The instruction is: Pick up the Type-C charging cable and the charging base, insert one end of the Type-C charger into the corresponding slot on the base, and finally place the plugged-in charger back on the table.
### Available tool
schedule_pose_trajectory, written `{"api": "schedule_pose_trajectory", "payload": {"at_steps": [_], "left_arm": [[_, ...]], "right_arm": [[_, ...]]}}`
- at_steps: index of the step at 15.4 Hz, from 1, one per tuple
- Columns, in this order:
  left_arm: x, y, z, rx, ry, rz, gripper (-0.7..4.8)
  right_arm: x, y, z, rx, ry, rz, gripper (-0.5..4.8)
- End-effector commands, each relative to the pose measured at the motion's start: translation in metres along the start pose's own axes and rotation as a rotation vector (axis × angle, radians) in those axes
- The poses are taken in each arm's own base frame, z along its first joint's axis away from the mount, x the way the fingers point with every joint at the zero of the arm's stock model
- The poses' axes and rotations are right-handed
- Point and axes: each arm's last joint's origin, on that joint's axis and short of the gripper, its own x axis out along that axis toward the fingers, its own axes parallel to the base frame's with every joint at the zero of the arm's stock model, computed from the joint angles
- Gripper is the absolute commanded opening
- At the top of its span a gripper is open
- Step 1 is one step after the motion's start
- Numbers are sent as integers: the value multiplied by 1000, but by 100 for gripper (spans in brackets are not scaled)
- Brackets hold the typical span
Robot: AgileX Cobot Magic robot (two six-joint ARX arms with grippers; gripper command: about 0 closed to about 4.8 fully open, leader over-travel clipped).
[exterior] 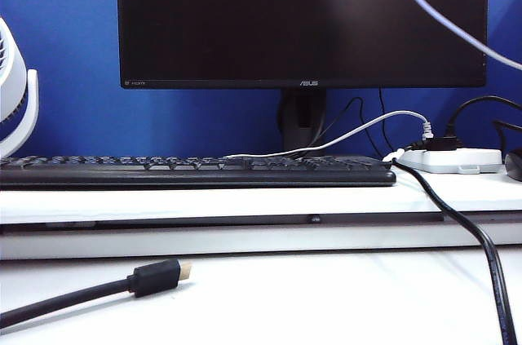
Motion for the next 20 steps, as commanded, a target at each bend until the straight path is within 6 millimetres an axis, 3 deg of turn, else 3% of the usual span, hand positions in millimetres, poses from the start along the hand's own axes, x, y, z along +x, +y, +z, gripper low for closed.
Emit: {"api": "schedule_pose_trajectory", "payload": {"at_steps": [1,5,15,19,20], "left_arm": [[-1,-3,8,44,-38,-8,-6],[-2,-4,12,51,-65,-11,-6],[-3,-8,20,141,-109,-77,-6],[-3,-8,20,129,-109,-74,-6],[-2,-7,18,117,-100,-77,-6]], "right_arm": [[-4,-1,2,-6,8,-1,-1],[-6,-4,-7,-140,81,41,-1],[-8,-9,-24,77,175,-13,-1],[-9,-9,-27,45,197,-14,-1],[-10,-5,-22,21,181,-9,99]]}}
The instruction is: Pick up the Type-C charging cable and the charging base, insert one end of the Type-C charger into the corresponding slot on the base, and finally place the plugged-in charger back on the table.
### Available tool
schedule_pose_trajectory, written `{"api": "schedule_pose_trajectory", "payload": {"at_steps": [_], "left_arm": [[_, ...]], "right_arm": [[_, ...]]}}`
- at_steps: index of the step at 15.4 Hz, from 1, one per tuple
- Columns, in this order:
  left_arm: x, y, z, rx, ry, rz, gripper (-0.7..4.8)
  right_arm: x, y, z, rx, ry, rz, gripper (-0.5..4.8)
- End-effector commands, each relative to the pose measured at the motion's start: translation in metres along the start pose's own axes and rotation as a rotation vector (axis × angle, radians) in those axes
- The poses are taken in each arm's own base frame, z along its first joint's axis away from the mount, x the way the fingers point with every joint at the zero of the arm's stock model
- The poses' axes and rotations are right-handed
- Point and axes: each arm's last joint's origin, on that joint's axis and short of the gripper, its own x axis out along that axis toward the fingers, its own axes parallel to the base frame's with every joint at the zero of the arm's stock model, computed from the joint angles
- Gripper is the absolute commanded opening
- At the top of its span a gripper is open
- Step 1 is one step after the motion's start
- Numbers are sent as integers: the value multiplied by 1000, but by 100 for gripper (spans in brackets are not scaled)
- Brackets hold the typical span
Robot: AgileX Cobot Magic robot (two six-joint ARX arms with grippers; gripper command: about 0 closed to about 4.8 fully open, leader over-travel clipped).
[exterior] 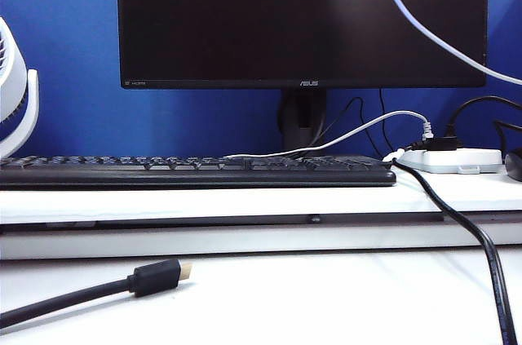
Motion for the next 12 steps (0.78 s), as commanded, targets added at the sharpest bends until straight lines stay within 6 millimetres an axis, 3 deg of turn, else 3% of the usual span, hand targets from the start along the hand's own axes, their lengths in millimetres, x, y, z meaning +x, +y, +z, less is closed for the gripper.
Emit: {"api": "schedule_pose_trajectory", "payload": {"at_steps": [1,2,12], "left_arm": [[-4,-12,20,130,-73,-11,-6],[-4,-12,20,130,-73,-9,-6],[-4,-8,5,45,11,26,-6]], "right_arm": [[0,-2,-9,75,36,-31,151],[-3,3,-3,53,20,-54,234],[-6,13,12,95,-46,-33,230]]}}
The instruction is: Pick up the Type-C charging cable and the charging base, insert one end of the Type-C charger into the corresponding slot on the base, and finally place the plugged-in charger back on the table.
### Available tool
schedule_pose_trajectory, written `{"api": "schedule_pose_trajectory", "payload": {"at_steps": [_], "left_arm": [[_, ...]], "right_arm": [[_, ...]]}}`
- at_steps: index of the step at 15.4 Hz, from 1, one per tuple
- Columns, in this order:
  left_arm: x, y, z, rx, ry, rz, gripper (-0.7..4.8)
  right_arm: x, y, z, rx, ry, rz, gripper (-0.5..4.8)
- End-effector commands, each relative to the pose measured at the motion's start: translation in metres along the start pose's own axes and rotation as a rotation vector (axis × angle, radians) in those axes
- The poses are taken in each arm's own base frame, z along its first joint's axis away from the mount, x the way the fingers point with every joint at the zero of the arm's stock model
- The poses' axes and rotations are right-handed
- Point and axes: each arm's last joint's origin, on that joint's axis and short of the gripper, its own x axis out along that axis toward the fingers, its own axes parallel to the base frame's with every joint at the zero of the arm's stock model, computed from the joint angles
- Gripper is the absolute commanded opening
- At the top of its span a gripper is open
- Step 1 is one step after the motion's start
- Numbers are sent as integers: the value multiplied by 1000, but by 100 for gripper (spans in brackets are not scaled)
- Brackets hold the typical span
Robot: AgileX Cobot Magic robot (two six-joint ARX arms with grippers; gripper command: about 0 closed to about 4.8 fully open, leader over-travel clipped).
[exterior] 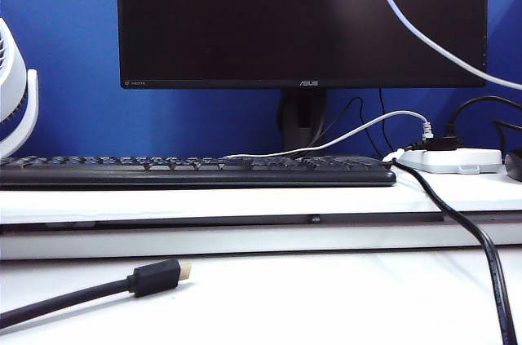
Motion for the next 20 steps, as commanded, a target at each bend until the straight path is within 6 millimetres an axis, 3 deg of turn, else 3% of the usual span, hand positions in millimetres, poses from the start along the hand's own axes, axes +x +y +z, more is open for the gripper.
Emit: {"api": "schedule_pose_trajectory", "payload": {"at_steps": [1,5,6,7,8,18,20], "left_arm": [[0,0,2,15,-3,3,-6],[1,1,0,7,2,2,-6],[1,1,0,4,3,2,-6],[1,1,0,4,3,1,-6],[1,1,0,4,4,0,-6],[1,1,-1,-6,8,0,-6],[1,1,0,-5,7,-1,-6]], "right_arm": [[7,4,0,-5,-8,25,199],[12,0,-5,9,-3,26,198],[12,0,-5,7,-7,16,106],[12,-1,-5,4,-7,16,57],[12,-1,-5,2,-6,16,40],[12,-1,-3,-17,-21,10,67],[12,-1,-4,-21,-13,21,-1]]}}
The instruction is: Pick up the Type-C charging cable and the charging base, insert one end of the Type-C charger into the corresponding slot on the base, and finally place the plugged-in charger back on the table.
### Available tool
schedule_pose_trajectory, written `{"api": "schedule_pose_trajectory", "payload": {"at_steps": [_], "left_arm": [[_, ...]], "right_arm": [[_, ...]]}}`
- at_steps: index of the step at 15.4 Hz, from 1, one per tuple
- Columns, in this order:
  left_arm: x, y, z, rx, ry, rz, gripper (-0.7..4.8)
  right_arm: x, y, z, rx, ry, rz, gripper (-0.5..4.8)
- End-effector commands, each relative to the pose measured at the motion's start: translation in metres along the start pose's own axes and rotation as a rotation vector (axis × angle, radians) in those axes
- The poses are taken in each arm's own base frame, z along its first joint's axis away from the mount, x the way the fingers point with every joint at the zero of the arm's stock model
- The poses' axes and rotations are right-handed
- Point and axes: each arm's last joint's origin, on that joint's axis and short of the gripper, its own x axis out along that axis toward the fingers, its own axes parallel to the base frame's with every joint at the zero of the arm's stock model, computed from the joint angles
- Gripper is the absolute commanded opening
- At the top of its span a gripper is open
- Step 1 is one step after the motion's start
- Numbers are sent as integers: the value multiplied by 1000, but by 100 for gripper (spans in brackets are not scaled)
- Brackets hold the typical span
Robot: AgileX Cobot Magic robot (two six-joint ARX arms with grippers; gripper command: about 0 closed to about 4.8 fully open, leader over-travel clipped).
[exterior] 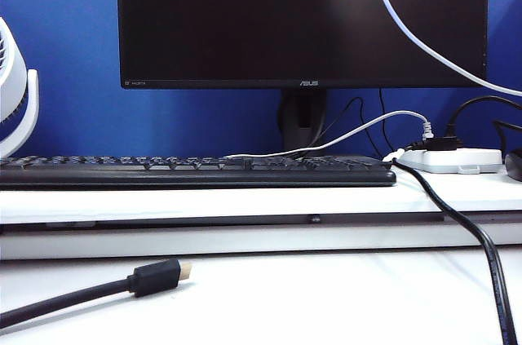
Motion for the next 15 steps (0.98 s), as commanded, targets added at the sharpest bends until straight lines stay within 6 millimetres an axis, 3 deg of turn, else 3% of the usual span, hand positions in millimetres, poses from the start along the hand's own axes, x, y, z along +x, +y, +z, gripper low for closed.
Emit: {"api": "schedule_pose_trajectory", "payload": {"at_steps": [1,15], "left_arm": [[-1,-3,5,20,-17,1,-6],[-2,-5,20,135,-113,13,-6]], "right_arm": [[-1,3,1,-32,7,24,-1],[-1,-2,-22,32,151,15,-1]]}}
